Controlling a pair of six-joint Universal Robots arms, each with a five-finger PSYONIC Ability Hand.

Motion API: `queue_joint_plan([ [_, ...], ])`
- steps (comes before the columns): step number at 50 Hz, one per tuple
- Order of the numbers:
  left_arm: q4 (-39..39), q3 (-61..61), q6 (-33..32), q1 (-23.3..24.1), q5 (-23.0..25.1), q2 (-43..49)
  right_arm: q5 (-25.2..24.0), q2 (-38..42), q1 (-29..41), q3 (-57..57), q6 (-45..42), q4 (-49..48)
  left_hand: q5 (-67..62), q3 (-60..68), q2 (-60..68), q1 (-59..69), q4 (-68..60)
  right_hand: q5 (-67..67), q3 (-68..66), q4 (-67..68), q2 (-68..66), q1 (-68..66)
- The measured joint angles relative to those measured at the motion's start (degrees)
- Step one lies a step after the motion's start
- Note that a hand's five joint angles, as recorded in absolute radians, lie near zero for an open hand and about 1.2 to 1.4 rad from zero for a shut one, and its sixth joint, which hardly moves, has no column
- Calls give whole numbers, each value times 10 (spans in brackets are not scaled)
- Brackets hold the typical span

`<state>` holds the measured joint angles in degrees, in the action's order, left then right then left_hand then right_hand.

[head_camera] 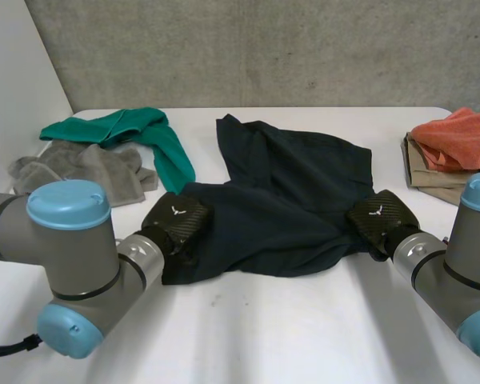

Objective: Fold the laundry.

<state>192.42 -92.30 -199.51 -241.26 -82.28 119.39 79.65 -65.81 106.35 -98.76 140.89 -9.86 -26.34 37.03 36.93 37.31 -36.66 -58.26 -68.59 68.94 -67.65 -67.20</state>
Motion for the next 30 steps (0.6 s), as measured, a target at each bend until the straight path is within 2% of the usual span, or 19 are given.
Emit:
queue_joint_plan([
  [16, 21, 57, -24, -2, 0, 75, 2, 1, 3, -2, 0, 0, -44, 37, 39, 35, -42, 0, 0, 0, 0, 0],
  [20, 20, 64, -24, -2, -2, 88, 3, 1, 2, -1, -1, 0, -275, 270, 273, 280, -276, 0, 0, 0, 0, 0],
  [21, 20, 64, -24, -2, -4, 88, 3, 0, 1, 1, -1, 1, -275, 270, 273, 280, -276, 0, 0, 0, 0, 0],
  [25, 18, 59, -22, -1, -16, 63, 4, -3, -2, 10, -1, 5, -305, 312, 316, 290, -319, 0, 0, 0, 0, 0],
  [30, 13, 32, -17, 0, -41, -23, 5, -32, -6, 27, -2, 23, -305, 312, 316, 290, -319, 0, 0, 0, 0, 0],
])
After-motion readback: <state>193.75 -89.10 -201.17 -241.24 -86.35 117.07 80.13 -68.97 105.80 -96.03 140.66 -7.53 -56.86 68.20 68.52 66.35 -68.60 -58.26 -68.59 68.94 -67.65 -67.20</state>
